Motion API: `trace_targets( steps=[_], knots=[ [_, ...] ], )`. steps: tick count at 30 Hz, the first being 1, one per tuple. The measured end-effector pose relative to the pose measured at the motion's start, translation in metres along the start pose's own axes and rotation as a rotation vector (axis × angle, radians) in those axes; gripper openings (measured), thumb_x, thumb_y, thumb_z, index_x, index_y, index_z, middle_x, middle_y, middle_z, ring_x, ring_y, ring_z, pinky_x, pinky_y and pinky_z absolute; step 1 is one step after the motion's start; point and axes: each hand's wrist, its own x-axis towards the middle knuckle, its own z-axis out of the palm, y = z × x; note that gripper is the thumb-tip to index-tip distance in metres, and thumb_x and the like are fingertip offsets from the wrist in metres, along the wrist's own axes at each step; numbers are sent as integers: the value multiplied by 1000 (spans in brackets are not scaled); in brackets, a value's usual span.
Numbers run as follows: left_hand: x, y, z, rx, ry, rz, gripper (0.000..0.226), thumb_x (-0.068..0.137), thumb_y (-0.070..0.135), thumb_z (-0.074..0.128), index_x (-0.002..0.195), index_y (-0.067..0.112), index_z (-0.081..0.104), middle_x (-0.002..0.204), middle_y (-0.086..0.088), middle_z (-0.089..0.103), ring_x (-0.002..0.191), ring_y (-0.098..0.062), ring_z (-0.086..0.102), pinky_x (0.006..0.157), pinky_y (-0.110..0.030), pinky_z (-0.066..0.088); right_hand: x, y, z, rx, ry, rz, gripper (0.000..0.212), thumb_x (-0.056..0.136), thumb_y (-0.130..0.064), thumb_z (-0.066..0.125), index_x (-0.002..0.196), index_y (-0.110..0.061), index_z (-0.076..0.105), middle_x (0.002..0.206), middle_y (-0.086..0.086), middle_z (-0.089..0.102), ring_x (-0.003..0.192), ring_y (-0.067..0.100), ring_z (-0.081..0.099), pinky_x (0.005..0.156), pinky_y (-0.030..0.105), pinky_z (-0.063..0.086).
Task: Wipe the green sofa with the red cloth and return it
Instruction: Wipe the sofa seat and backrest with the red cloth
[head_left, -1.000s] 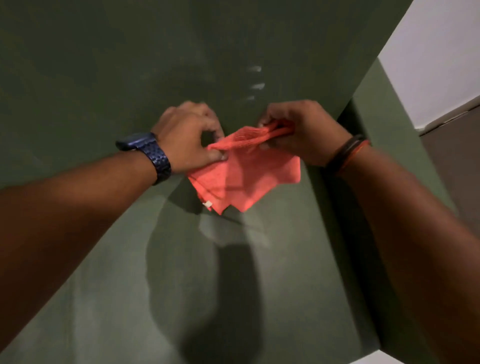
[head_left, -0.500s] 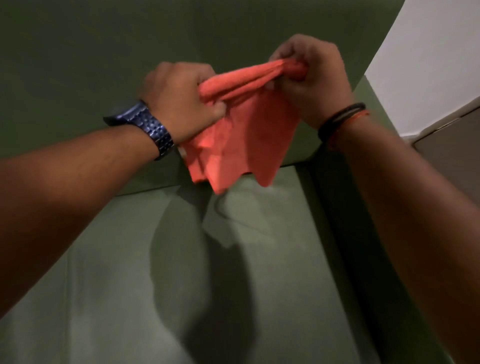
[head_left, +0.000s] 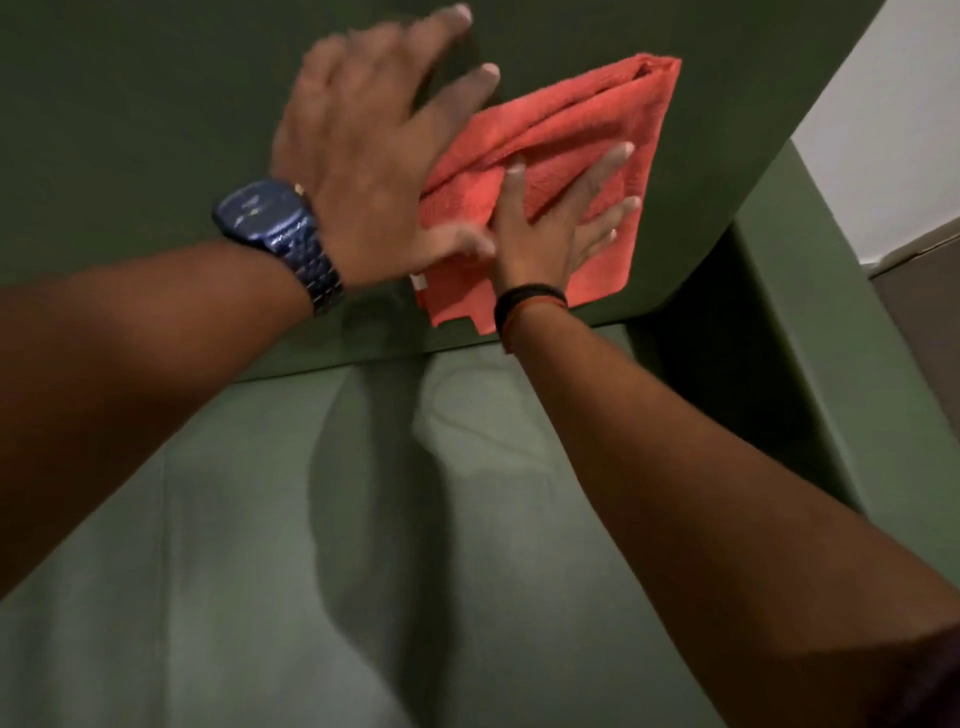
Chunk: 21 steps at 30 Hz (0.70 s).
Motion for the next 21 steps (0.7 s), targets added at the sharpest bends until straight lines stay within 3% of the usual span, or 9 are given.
trace_targets(
  steps=[2, 5, 10, 13, 16, 19, 21],
  knots=[
    [-21, -18, 1, 137, -47, 6, 116, 57, 79, 65, 147, 26, 15, 155, -11, 18, 140, -35, 16, 109, -59, 11, -5, 8, 5, -23, -30, -96, 98, 80, -52, 64, 147, -33, -5, 152, 20, -26, 141, 33, -20, 114, 43, -10],
    [-40, -37, 1, 166, -148, -66, 133, 45, 54, 84, 148, 28, 4, 158, -7, 4, 142, -33, 2, 105, -63, -1, -13, 23, 8, -115, -101, -217, 117, 64, -64, 73, 146, -34, -5, 151, 19, -29, 139, 40, -22, 106, 43, -7],
    [-48, -34, 2, 199, -167, -85, 136, 43, 47, 87, 148, 29, 3, 158, -4, 4, 142, -33, 2, 103, -66, -1, 13, 33, -13, -174, -31, -297, 131, 49, -72, 76, 148, -26, 4, 152, 25, -21, 140, 43, -13, 106, 42, -7],
    [-49, -34, 6, 208, -137, -107, 122, 57, 52, 80, 148, 28, 2, 158, -5, 5, 142, -35, 3, 103, -69, 1, -4, 35, 2, -350, -91, -348, 138, 40, -79, 73, 147, -27, 4, 152, 27, -19, 137, 52, -12, 106, 63, 0],
    [-51, -33, 13, 180, -46, -104, 92, 81, 69, 49, 148, 27, 2, 158, -5, 7, 142, -36, 6, 105, -69, 4, -16, 47, 5, -570, -197, -481, 134, 38, -71, 78, 145, -35, 5, 153, 27, -15, 135, 56, -12, 96, 79, 15],
    [-55, -40, 13, 184, -125, -83, 121, 60, 50, 79, 148, 24, 0, 158, -3, 3, 142, -33, 2, 106, -63, -1, 11, 59, -18, -678, -196, -528, 135, 35, -62, 82, 146, -35, 11, 153, 29, -8, 137, 54, -8, 95, 80, 17],
    [-57, -42, 11, 197, -165, -87, 136, 47, 39, 88, 148, 23, -1, 158, -1, 1, 142, -31, -1, 107, -60, -3, 30, 59, -32, -706, -154, -503, 141, 31, -60, 85, 146, -32, 8, 152, 31, -9, 137, 53, -9, 97, 80, 13]
  ],
)
